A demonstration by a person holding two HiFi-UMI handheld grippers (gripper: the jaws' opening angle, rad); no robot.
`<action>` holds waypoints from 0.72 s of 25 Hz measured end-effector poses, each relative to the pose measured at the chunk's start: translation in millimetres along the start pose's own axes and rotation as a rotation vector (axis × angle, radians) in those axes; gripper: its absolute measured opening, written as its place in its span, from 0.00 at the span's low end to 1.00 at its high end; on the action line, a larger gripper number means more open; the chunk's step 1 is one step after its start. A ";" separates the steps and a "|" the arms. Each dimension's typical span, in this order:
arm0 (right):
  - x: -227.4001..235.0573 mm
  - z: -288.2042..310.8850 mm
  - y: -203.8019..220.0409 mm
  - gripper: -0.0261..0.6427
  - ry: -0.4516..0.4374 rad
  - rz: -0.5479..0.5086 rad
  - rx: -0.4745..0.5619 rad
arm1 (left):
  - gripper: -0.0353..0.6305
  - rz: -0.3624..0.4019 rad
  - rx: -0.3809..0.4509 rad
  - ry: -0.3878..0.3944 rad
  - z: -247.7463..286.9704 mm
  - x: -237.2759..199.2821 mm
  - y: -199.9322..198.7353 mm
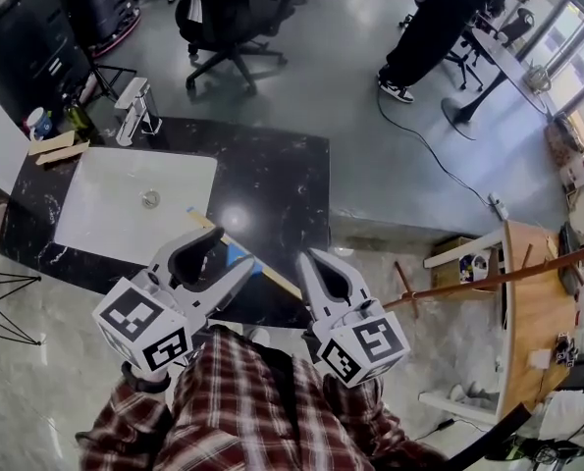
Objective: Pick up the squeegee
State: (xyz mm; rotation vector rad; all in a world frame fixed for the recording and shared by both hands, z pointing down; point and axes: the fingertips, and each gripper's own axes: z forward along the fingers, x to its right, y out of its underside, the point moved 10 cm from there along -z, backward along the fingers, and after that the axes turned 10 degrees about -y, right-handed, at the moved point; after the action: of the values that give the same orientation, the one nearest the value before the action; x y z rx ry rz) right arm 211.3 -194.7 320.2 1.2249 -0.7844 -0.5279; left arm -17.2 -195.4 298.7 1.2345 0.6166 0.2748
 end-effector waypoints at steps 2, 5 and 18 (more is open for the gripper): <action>0.1 1.9 -0.2 0.06 -0.001 0.000 0.002 | 0.41 0.041 -0.060 -0.016 3.1 -2.4 2.2; 1.3 4.5 1.1 0.06 -0.002 0.006 0.001 | 0.41 0.108 -0.218 -0.046 10.6 -7.5 15.4; 19.4 2.8 25.3 0.06 0.025 0.101 -0.047 | 0.40 0.238 -0.692 -0.116 48.8 -30.9 98.4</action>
State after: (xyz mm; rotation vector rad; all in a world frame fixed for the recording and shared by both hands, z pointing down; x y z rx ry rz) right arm 220.2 -203.7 349.7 1.1404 -0.8035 -0.4452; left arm -1.3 -218.1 409.4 0.6434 0.2321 0.5585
